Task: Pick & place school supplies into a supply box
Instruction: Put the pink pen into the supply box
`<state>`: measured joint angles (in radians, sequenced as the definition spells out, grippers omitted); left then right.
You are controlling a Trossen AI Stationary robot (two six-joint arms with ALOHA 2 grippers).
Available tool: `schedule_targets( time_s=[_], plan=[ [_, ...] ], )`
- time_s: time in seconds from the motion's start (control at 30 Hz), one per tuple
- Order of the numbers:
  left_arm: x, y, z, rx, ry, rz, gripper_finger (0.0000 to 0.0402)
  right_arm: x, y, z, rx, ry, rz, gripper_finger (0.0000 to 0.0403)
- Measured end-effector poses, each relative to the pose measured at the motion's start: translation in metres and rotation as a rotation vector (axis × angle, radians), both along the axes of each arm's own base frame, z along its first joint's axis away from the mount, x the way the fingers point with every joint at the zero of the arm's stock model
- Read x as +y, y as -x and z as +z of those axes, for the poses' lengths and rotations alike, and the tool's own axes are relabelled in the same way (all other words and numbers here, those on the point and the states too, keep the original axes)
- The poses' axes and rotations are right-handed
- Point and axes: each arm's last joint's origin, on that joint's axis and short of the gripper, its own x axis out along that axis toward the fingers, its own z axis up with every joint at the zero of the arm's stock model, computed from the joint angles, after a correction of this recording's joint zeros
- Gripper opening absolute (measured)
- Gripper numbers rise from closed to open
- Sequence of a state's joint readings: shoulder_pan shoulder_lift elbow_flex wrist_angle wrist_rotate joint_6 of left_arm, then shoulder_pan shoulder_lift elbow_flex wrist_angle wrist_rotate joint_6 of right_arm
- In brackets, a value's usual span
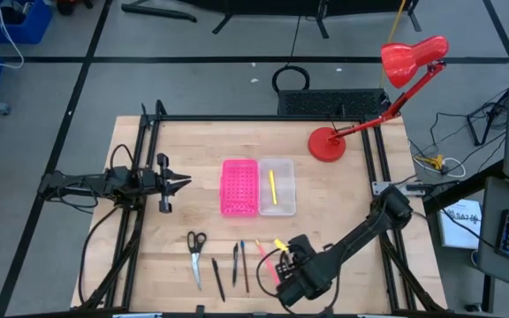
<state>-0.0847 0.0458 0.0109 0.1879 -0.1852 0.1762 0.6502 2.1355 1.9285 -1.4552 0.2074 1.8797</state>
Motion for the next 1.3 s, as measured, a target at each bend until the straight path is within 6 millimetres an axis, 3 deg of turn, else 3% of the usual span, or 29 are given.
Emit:
schedule_targets(
  time_s=[0.23,0.43,0.67,1.0,1.3],
  plan=[
    [0.000,0.000,0.000,0.000,0.002,-0.001,0.0051,0.000,-0.001,-0.001,0.003,0.000,0.015,0.0028],
    [0.000,0.000,0.000,0.002,0.001,-0.001,0.0051,0.001,0.002,-0.005,0.005,0.026,0.039,0.0109],
    [0.000,0.000,0.000,0.001,0.021,-0.004,0.0051,-0.003,0.013,-0.029,0.150,-0.018,0.019,0.0187],
    [0.000,0.000,0.000,0.002,0.019,-0.003,0.0051,-0.012,0.003,-0.058,0.127,-0.126,0.076,0.0184],
    [0.000,0.000,-0.003,0.027,0.021,-0.004,0.0051,-0.021,0.015,-0.068,0.244,-0.082,0.063,0.0172]
  ],
)
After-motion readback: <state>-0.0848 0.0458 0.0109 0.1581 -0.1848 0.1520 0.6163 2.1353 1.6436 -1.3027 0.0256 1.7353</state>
